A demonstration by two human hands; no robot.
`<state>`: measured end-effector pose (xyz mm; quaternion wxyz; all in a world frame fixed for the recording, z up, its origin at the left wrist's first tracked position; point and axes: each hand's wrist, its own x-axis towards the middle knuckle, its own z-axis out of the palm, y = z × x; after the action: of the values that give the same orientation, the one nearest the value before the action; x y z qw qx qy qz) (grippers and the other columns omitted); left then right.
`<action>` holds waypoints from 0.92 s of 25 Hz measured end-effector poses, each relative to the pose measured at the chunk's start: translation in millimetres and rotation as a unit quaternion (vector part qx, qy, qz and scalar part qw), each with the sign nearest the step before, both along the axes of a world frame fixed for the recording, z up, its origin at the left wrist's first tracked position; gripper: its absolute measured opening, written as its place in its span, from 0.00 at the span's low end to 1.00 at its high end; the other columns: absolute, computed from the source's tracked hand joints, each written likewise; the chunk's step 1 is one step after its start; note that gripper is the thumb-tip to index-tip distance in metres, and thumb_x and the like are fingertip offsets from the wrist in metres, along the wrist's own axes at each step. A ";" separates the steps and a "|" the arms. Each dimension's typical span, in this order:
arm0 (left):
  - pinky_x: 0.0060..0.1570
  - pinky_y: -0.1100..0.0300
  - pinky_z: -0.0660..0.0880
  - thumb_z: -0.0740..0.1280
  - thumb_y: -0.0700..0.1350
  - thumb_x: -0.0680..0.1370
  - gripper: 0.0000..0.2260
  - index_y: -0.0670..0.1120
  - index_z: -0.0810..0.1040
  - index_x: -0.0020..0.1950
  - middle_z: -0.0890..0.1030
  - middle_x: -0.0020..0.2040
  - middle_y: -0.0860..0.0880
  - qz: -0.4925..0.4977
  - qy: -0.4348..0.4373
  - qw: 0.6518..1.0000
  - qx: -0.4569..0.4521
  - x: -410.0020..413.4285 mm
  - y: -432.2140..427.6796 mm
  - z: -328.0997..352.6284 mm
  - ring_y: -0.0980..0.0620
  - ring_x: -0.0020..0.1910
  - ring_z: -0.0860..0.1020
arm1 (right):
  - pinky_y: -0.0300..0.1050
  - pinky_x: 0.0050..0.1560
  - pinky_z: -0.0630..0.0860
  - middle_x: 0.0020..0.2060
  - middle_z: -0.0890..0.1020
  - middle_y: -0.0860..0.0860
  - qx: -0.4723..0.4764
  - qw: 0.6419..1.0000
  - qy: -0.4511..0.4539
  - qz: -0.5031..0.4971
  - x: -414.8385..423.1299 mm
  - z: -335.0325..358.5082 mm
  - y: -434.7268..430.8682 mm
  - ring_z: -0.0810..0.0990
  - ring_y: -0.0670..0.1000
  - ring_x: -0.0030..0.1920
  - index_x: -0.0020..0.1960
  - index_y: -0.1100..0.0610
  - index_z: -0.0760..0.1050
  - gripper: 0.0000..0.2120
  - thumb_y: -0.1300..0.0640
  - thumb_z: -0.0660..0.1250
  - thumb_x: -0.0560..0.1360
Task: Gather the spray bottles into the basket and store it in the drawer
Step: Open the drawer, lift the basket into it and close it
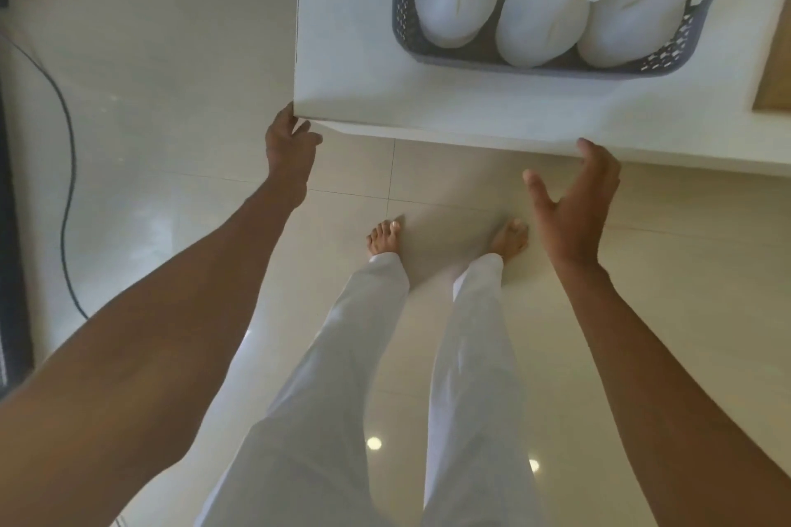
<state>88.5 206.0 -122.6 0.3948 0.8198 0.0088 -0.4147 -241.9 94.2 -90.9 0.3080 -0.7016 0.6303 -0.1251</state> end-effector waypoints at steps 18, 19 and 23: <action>0.80 0.44 0.51 0.56 0.51 0.83 0.30 0.43 0.47 0.82 0.48 0.82 0.43 -0.472 -0.336 0.810 0.094 -112.4 19.0 10.4 0.43 0.82 0.47 | 0.71 0.78 0.52 0.82 0.43 0.58 0.078 0.930 0.269 0.236 -13.2 -27.5 23.3 0.42 0.62 0.82 0.82 0.56 0.42 0.40 0.41 0.60 0.82; 0.79 0.42 0.50 0.56 0.51 0.83 0.31 0.44 0.46 0.82 0.47 0.82 0.45 -0.516 -0.319 0.789 0.095 -121.1 19.0 8.5 0.44 0.82 0.47 | 0.71 0.78 0.51 0.82 0.43 0.58 0.088 0.928 0.271 0.240 -12.8 -28.3 23.5 0.42 0.62 0.82 0.82 0.56 0.42 0.40 0.41 0.60 0.82; 0.79 0.41 0.50 0.56 0.54 0.83 0.32 0.46 0.45 0.82 0.45 0.83 0.46 -0.586 -0.294 0.738 0.157 -131.2 25.7 3.8 0.44 0.82 0.45 | 0.72 0.78 0.52 0.82 0.43 0.58 0.111 0.929 0.262 0.238 -16.4 -29.1 30.4 0.41 0.62 0.82 0.82 0.57 0.42 0.40 0.41 0.60 0.82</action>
<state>-42.7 231.7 -118.8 -0.0781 0.7943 -0.5251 -0.2955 -258.3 124.6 -120.0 0.2282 -0.8002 0.5132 0.2105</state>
